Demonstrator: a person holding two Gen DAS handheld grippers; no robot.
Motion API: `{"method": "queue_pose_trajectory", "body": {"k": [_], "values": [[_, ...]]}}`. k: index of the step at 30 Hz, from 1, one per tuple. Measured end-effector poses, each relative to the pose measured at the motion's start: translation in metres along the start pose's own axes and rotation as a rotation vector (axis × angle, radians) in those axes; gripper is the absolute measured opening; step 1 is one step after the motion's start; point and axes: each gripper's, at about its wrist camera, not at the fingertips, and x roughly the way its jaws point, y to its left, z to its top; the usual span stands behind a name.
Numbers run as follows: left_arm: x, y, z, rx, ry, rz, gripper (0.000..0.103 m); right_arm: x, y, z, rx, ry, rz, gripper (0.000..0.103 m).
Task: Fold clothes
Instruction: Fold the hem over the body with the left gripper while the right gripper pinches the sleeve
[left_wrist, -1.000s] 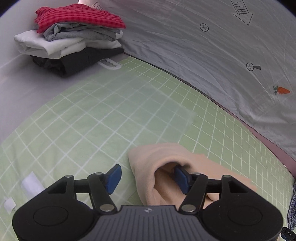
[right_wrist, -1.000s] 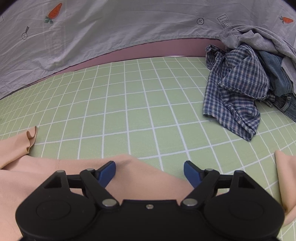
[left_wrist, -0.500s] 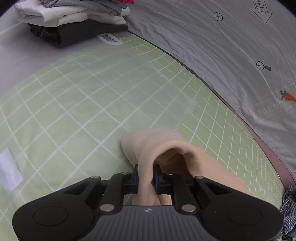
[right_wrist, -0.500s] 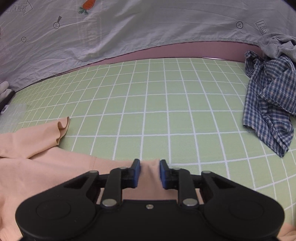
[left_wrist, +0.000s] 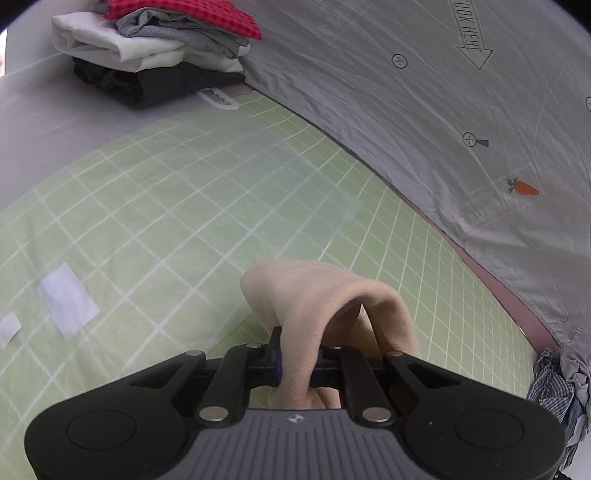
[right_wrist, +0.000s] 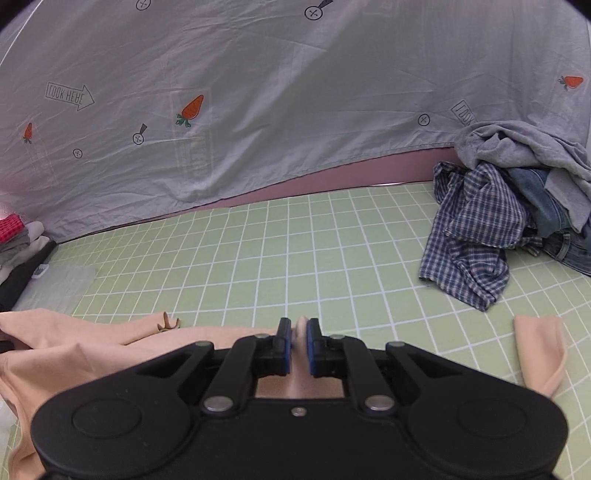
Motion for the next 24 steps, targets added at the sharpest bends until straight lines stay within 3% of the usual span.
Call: {"method": "queue_pose_trajectory", "body": {"k": [6, 8, 11, 15, 19, 24], "values": [[0.003, 0.035, -0.049, -0.025, 0.108, 0.127, 0.013, -0.013, -0.001, -0.065, 0.004, 0.153, 0.001, 0.008], [0.001, 0.034, -0.055, -0.007, 0.117, 0.140, 0.015, -0.010, 0.000, -0.089, -0.009, 0.210, -0.007, 0.008], [-0.004, 0.027, -0.055, 0.046, 0.110, 0.170, 0.019, -0.010, 0.001, -0.097, 0.006, 0.227, -0.006, 0.009], [-0.016, 0.015, -0.048, 0.121, 0.068, 0.203, 0.038, -0.015, 0.003, -0.081, -0.012, 0.202, -0.010, 0.013], [-0.029, 0.004, -0.040, 0.197, 0.014, 0.223, 0.061, -0.020, 0.004, -0.060, -0.033, 0.145, -0.009, 0.031], [-0.029, -0.014, -0.030, 0.329, -0.031, 0.254, 0.069, -0.018, 0.004, -0.045, -0.019, 0.102, -0.031, 0.045]]}}
